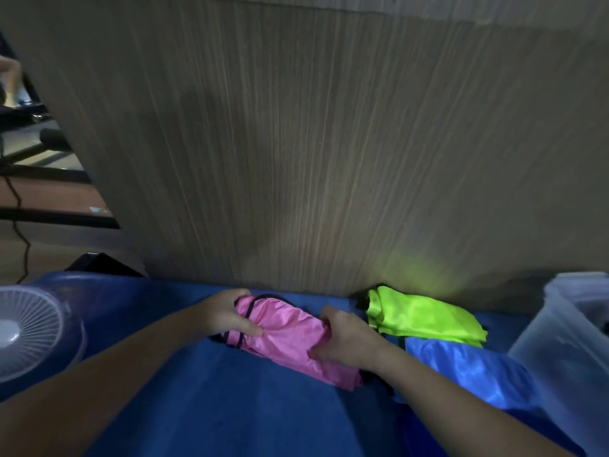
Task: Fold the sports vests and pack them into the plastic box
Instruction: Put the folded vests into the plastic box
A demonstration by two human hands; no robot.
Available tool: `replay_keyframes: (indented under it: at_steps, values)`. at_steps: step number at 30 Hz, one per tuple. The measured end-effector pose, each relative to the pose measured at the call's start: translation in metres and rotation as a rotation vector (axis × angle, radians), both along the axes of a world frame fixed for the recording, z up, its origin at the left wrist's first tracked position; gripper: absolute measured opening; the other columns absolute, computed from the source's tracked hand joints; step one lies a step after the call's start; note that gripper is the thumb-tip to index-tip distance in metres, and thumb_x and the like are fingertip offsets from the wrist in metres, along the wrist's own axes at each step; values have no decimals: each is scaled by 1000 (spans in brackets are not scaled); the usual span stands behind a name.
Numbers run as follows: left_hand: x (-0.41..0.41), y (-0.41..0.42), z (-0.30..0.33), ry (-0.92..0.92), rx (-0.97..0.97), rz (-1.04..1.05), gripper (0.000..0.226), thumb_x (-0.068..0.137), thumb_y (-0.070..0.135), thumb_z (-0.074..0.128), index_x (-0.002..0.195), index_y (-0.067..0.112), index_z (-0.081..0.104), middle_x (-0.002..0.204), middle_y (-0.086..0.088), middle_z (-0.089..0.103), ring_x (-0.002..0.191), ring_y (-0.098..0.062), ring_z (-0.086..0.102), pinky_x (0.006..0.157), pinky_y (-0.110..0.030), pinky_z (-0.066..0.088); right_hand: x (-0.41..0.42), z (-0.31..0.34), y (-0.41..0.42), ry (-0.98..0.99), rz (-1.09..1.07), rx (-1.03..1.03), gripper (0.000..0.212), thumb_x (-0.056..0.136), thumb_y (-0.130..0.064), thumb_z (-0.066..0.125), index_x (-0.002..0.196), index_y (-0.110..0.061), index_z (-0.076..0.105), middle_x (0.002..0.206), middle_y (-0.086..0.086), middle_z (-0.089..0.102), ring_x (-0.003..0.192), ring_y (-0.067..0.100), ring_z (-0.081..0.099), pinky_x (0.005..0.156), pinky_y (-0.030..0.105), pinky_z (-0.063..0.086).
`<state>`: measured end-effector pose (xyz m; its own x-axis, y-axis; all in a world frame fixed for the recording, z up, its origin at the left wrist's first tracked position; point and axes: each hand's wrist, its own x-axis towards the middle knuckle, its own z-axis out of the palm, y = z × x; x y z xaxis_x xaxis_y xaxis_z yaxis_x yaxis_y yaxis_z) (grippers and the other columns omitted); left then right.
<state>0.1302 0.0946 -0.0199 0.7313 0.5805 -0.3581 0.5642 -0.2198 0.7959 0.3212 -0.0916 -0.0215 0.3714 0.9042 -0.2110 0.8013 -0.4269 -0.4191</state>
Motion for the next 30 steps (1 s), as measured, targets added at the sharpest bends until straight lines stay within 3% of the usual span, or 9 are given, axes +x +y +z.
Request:
replay_keyframes:
  at_steps: [4, 9, 18, 21, 23, 27, 30]
  values:
    - [-18, -7, 22, -14, -115, -49, 41, 66, 6, 91, 99, 5, 67, 88, -5, 75, 81, -19, 71, 69, -32, 55, -21, 20, -29, 450, -79, 101, 38, 72, -28, 83, 94, -21, 53, 84, -7, 59, 71, 7, 56, 61, 24, 48]
    - [-33, -31, 64, -27, -183, -141, 52, 70, 12, 89, 116, 5, 67, 114, -15, 73, 109, -33, 69, 98, -47, 53, -40, 40, -73, 747, -150, 184, 36, 70, -22, 83, 95, -21, 57, 89, -2, 67, 81, 13, 65, 77, 37, 57]
    - [-22, -108, 144, -83, -164, -224, 39, 82, 7, 78, 119, 10, 66, 115, -10, 74, 107, -25, 71, 92, -35, 57, -42, 95, -166, 774, -215, 362, 36, 72, -13, 75, 105, -12, 61, 86, -5, 64, 75, 5, 60, 64, 22, 48]
    - [-8, -135, 162, -100, -163, -263, 40, 83, 8, 77, 121, 10, 66, 117, -11, 74, 111, -28, 69, 97, -39, 55, -36, 111, -201, 779, -256, 423, 30, 75, -9, 72, 103, -16, 63, 83, -6, 67, 71, 6, 60, 58, 20, 45]
    - [5, -154, 172, -109, -173, -292, 43, 83, 9, 76, 125, 10, 64, 120, -12, 72, 114, -29, 68, 102, -43, 52, -29, 122, -225, 776, -287, 453, 26, 79, -7, 69, 102, -17, 64, 80, -9, 69, 71, 6, 62, 59, 21, 45]
    - [39, -193, 193, -132, -172, -357, 39, 87, 4, 70, 125, 10, 62, 120, -13, 72, 113, -30, 68, 98, -42, 54, -13, 139, -274, 729, -347, 542, 27, 68, -17, 68, 95, -19, 66, 82, -4, 69, 75, 12, 64, 67, 32, 44]
    - [73, -218, 204, -161, -130, -390, 38, 86, 6, 70, 123, 9, 63, 119, -15, 72, 112, -33, 68, 100, -46, 53, 1, 150, -309, 686, -378, 607, 23, 70, -14, 69, 93, -16, 66, 78, -5, 68, 72, 10, 64, 64, 31, 45]
